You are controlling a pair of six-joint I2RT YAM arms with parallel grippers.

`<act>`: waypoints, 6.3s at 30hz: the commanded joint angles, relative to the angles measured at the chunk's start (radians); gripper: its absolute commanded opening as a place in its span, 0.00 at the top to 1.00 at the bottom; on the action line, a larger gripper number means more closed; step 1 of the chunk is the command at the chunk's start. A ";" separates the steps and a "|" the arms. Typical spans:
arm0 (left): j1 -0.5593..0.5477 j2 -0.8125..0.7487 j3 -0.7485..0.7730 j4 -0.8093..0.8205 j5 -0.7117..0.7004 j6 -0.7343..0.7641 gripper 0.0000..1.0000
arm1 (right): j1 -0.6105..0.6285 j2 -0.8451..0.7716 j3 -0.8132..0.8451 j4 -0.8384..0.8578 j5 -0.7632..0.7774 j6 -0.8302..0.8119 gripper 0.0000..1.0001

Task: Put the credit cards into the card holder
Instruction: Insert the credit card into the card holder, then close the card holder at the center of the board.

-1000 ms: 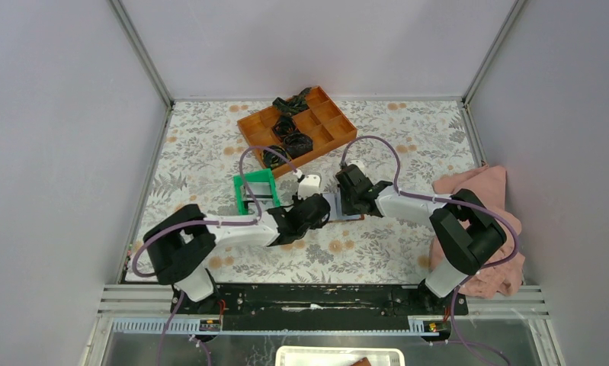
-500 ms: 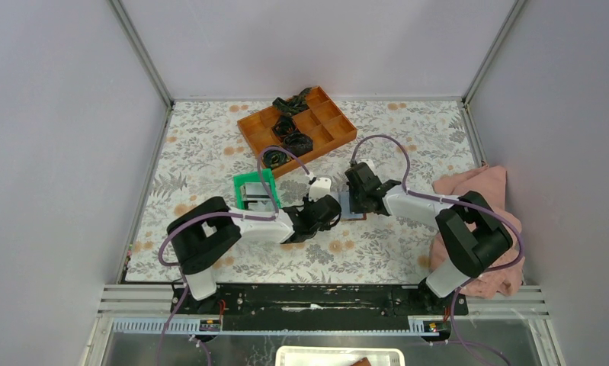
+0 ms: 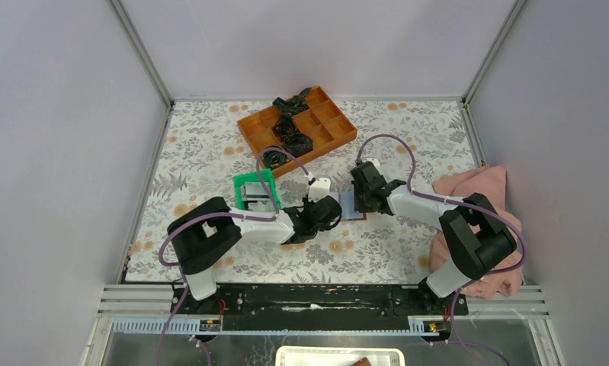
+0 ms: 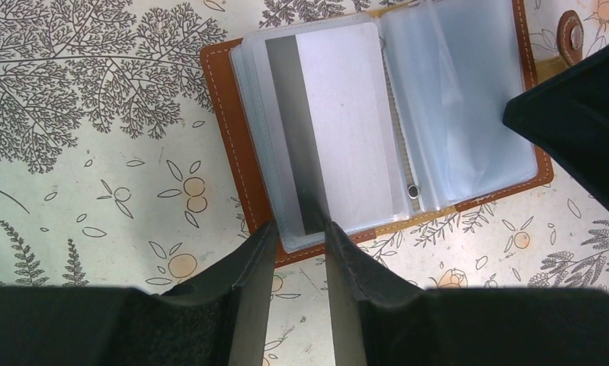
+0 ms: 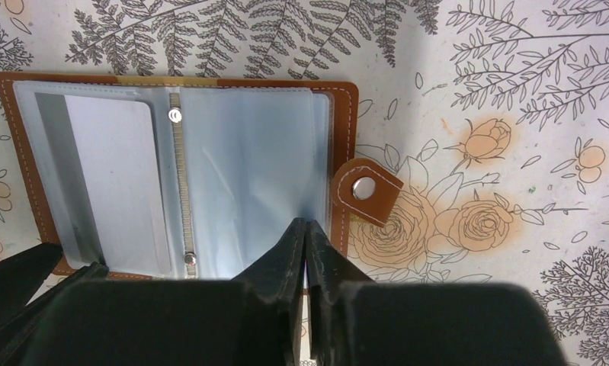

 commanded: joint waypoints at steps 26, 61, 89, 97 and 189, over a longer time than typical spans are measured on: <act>0.000 -0.205 -0.122 -0.046 -0.132 -0.036 0.46 | -0.017 -0.251 -0.158 0.004 -0.008 0.129 0.49; 0.064 -0.122 -0.183 0.110 -0.044 -0.036 0.46 | -0.256 -0.151 -0.436 0.536 -0.472 0.305 0.40; 0.075 -0.050 -0.126 0.114 -0.001 -0.007 0.46 | -0.265 -0.053 -0.468 0.685 -0.558 0.315 0.60; 0.078 -0.111 -0.161 0.107 -0.025 -0.024 0.46 | -0.265 -0.068 -0.469 0.674 -0.555 0.322 0.97; 0.190 -0.075 -0.510 0.899 0.570 -0.385 0.46 | -0.323 -0.144 -0.464 0.535 -0.649 0.339 1.00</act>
